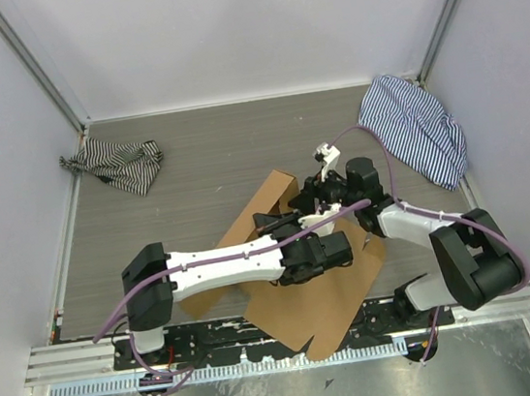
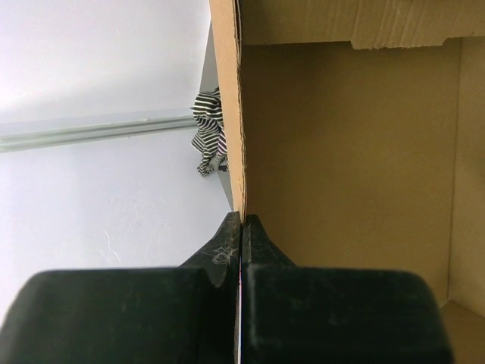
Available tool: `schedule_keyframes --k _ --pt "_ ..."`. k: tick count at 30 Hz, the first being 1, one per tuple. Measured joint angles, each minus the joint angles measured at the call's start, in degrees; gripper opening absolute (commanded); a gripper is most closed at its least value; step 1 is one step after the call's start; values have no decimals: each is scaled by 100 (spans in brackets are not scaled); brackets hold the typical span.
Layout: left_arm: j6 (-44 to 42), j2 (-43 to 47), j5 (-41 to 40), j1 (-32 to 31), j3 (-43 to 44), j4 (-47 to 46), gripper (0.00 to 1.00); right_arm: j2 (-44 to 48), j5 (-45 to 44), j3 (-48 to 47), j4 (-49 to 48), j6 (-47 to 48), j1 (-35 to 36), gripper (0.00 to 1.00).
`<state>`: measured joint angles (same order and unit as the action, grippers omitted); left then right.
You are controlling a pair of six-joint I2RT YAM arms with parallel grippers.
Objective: Fold the paper box
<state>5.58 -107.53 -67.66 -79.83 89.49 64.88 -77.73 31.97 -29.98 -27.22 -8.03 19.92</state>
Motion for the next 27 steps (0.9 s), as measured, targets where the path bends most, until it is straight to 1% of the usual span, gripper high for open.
schedule_keyframes --k 4,6,7,10,15,18,22,24,27 --pt "-4 -44 7 0 92 -4 0 -122 118 0 -264 -11 0 63" --pt "-22 -98 4 0 153 -11 0 -229 160 0 -356 -11 0 58" --pt "-31 -120 4 -2 170 -15 0 -289 179 -2 -389 -11 0 53" --pt "-46 -157 -2 -11 203 -24 0 -457 195 -42 -376 -9 2 43" --pt "-33 -179 -15 -15 260 -7 0 -619 -4 -188 -302 -26 28 21" --pt "26 -243 -22 -17 413 4 1 -621 -203 -195 -297 -7 87 13" --pt "179 -396 -31 -15 680 195 1 -616 -721 -251 -254 11 319 7" --pt "278 -498 -39 -15 822 369 1 -610 -927 -267 -238 7 463 7" --pt "431 -636 -70 -17 960 595 1 -546 -1368 -267 -188 -15 651 10"
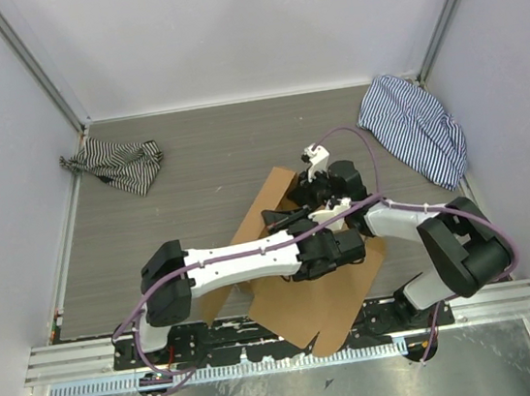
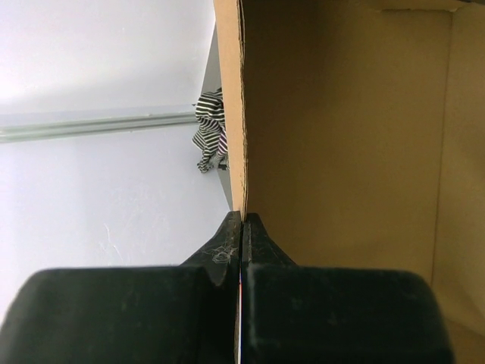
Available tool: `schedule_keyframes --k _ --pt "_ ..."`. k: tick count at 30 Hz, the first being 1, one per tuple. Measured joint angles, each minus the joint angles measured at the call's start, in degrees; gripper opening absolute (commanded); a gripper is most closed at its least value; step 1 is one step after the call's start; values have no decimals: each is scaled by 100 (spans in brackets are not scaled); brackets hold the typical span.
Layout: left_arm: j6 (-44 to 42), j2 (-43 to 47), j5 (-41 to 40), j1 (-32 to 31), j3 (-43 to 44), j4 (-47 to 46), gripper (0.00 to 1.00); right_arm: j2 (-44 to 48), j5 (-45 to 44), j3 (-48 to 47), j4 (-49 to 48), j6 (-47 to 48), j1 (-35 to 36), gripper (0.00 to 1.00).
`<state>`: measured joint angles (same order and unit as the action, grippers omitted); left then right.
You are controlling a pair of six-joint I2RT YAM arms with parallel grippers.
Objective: Fold the paper box
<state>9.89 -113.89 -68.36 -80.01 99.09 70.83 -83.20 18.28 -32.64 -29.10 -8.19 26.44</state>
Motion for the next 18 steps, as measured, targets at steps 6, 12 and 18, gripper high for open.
schedule_keyframes --k 6,12,18 --pt "293 -24 -44 -2 26 188 1 0 -433 11 -48 -131 101 25" --pt "393 -24 -39 -31 26 227 1 -149 -610 -7 -203 -256 127 37" --pt "437 -28 -37 -61 24 243 1 -299 -684 -33 -144 -271 149 36"
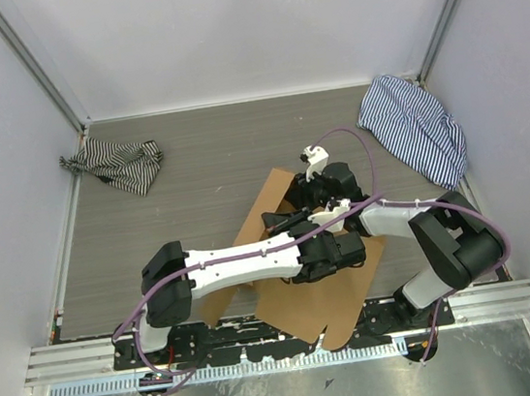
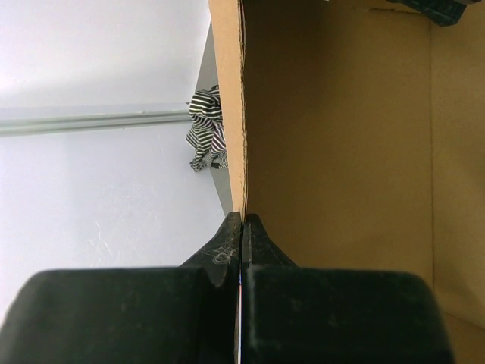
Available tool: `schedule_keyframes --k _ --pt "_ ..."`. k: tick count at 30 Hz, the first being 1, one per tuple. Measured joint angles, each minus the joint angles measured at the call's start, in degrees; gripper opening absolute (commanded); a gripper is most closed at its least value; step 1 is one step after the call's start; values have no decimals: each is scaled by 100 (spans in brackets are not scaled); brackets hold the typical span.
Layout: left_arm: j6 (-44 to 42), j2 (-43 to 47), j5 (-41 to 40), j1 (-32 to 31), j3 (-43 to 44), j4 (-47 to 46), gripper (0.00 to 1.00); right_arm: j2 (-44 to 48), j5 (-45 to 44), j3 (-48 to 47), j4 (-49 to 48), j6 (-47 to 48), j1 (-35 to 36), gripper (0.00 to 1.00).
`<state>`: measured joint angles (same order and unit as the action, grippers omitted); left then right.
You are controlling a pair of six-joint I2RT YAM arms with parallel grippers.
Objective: Fold the paper box
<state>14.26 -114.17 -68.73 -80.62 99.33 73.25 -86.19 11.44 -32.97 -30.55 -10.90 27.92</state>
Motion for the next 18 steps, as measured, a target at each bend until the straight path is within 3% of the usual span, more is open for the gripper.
schedule_keyframes --k 5,9,10,11,12,16,18 --pt "2 0 -9 0 -11 -7 1 -9 33 -20 7 92 48 4" --pt "11 -2 -63 28 -11 15 7 -50 151 -55 -7 236 103 1" --pt "31 0 -76 37 -11 35 11 -76 170 -81 -7 251 103 1" --pt "66 -2 -85 42 -11 59 21 -96 184 -103 -2 258 103 1" --pt "103 -2 -83 44 -11 79 41 -107 190 -116 0 258 103 1" --pt "295 -2 -33 2 -11 184 63 -105 26 -133 28 192 90 1" --pt "413 -2 7 -37 -11 236 65 -105 -120 -146 61 111 83 1"
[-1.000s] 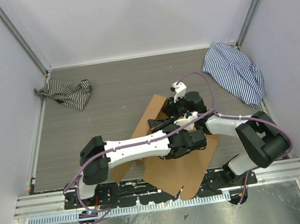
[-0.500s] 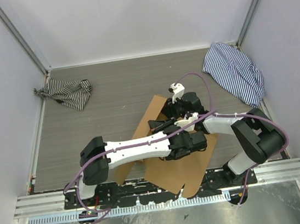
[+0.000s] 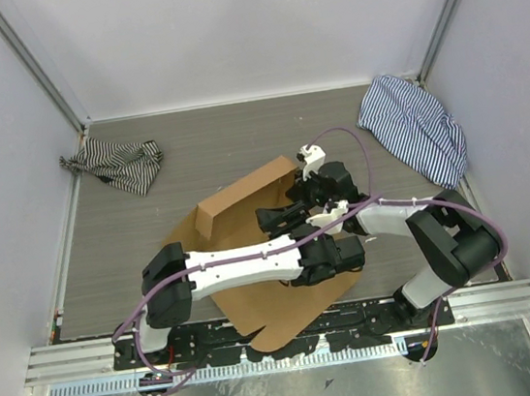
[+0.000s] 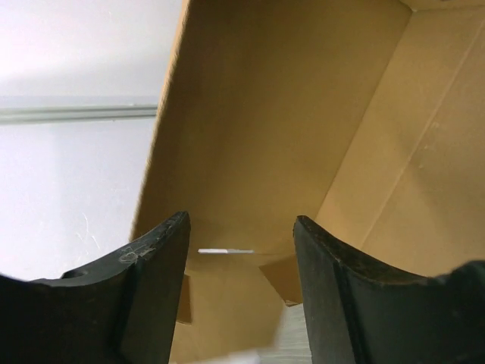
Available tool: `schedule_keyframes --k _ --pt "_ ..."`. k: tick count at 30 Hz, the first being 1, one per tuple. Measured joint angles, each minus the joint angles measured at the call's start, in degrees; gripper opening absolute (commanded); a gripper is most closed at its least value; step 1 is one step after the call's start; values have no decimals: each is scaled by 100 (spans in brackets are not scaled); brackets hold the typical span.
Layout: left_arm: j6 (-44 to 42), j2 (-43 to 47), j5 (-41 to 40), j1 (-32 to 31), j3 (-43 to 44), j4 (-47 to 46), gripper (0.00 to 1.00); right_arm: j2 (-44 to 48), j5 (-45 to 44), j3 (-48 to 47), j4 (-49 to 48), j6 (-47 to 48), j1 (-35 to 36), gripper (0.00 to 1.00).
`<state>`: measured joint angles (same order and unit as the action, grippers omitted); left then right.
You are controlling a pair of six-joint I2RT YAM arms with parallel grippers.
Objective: Fold the paper box
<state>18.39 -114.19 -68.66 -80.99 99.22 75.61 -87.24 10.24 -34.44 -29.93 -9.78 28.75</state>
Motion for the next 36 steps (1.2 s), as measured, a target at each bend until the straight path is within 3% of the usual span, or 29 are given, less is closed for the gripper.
schedule_keyframes --k 7,14,17,20,23,26,32,36 --pt "562 0 -15 -70 107 509 67 96 -492 -11 160 -166 -2 2" --pt "1963 103 -284 -90 756 1460 68 479 -1235 0 704 -201 -11 2" --pt "2614 444 -437 -92 767 1600 76 721 -1526 28 909 -170 -11 4" --pt "3211 1158 -660 -92 509 1648 80 968 -1775 61 1051 -107 -11 9" --pt "3434 1945 -855 -37 118 1661 81 1091 -1895 103 1108 -79 -15 22" --pt "3095 2933 -938 227 -586 999 81 1113 -1919 153 1163 -87 -22 31" --pt "1412 4806 -197 1276 -2496 -1650 82 1147 -1917 175 1287 -114 -22 40" --pt "660 5278 361 1805 -2817 -2754 84 1499 -1906 175 1593 -122 -22 41"
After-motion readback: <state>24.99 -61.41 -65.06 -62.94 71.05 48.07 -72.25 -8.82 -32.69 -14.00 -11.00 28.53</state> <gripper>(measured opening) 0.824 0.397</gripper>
